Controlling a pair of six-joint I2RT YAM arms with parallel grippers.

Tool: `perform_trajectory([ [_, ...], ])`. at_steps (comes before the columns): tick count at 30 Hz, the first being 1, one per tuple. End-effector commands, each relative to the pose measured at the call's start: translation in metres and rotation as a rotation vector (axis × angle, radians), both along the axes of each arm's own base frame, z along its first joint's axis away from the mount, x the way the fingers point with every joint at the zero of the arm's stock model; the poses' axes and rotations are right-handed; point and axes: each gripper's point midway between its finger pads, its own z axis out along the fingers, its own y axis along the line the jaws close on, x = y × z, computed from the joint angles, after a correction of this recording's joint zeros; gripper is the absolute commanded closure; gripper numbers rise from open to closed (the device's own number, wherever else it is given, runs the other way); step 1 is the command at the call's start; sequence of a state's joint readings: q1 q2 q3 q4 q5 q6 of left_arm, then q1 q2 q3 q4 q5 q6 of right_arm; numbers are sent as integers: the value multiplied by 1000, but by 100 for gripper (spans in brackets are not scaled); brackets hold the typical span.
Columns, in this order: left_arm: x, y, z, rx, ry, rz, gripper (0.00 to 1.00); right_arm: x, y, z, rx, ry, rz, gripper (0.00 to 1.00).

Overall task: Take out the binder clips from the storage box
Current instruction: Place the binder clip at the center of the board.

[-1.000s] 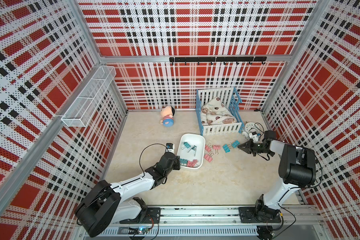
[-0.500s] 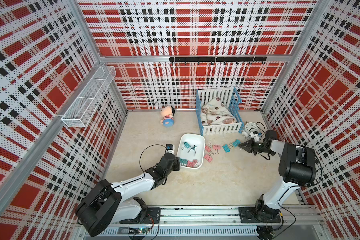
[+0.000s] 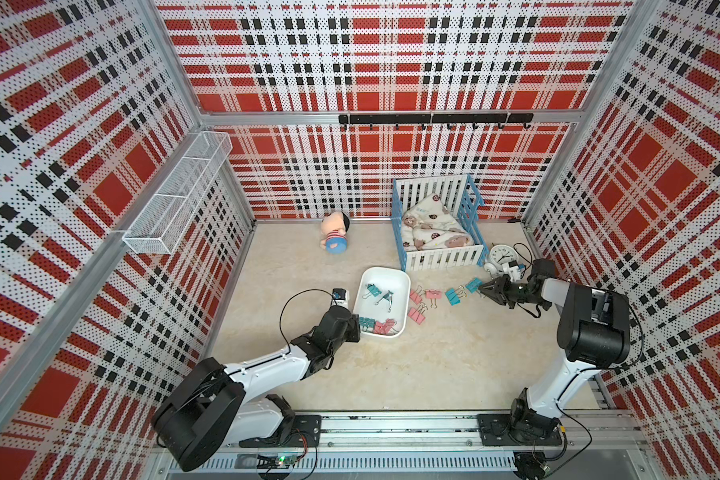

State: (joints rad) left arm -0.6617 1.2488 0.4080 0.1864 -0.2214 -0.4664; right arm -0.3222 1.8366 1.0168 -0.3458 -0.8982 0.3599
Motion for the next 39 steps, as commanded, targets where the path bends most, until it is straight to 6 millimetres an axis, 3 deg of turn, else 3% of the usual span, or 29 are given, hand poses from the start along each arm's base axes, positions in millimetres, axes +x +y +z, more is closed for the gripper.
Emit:
perform_trajectory([
  [1, 0, 2, -2, -4, 1, 6, 69, 4, -11, -1, -39, -3, -23, 75],
  [13, 1, 1, 2, -12, -2, 9, 69, 5, -22, 42, -170, -71, -50, 60],
  [17, 1, 1, 7, -21, -17, 10, 69, 1, -9, 60, -233, -111, -20, 58],
  [19, 1, 2, 12, -32, -30, 14, 69, 1, 9, 66, -264, -131, 23, 58],
  [22, 0, 3, 16, -41, -40, 15, 69, 1, 50, 74, -318, -175, 126, 58],
  [29, -2, 3, 18, -62, -45, 13, 69, 0, 168, 105, -515, -369, 426, 59],
  [34, 1, -1, 19, -72, -42, 8, 69, -4, 233, 94, -592, -382, 623, 62],
  [39, 4, -4, 16, -60, -26, 7, 69, -8, 265, 70, -661, -336, 731, 61],
])
